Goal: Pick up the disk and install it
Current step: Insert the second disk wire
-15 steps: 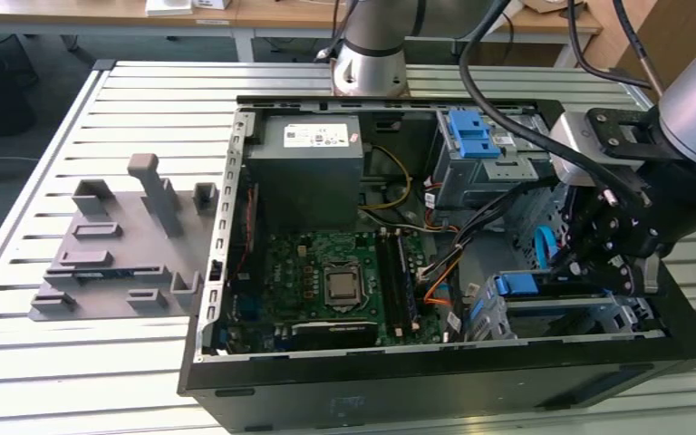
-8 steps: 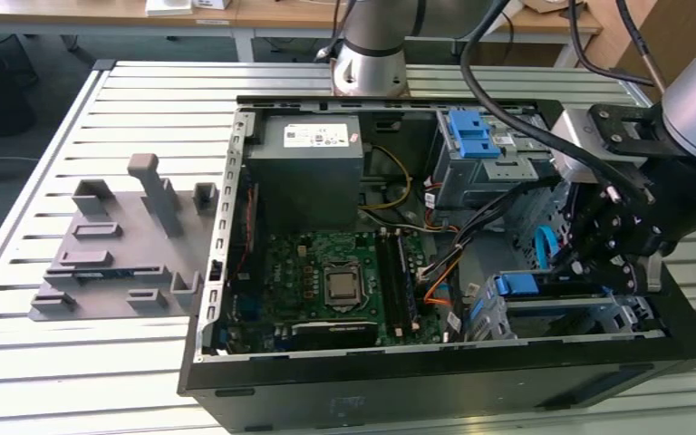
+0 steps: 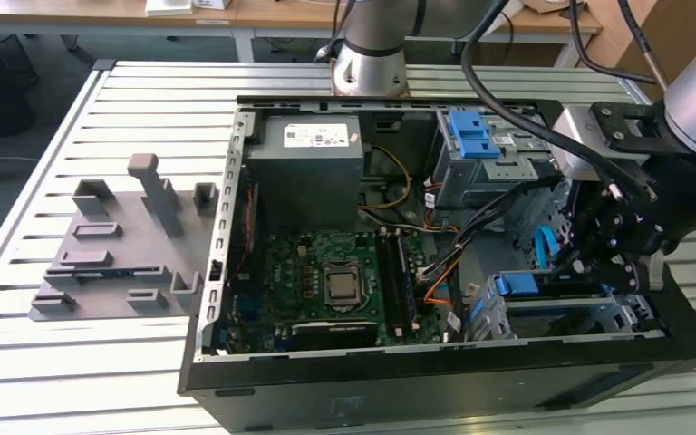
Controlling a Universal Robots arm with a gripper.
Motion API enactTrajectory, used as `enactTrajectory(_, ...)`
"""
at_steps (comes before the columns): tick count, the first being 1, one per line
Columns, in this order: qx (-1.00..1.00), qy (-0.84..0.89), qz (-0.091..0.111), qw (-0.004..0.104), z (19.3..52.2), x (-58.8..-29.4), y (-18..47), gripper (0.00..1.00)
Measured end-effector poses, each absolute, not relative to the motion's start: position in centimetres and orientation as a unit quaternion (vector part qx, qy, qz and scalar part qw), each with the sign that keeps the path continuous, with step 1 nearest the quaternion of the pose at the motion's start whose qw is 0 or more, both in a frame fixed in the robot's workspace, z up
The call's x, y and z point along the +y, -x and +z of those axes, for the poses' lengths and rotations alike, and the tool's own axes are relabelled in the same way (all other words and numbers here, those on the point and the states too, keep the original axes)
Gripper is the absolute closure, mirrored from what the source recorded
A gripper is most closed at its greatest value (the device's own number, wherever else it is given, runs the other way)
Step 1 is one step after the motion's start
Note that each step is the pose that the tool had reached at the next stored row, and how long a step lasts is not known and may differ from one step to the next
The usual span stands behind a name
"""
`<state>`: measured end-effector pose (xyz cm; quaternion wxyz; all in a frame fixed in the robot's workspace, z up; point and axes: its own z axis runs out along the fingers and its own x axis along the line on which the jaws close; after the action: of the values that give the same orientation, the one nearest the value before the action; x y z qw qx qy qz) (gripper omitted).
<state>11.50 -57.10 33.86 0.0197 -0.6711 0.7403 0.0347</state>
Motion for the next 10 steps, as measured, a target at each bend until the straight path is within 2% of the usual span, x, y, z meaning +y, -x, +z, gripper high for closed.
enactTrajectory(10, 0.740, 0.671, 0.035, 0.020, 34.27, -57.10, -11.50, 0.82)
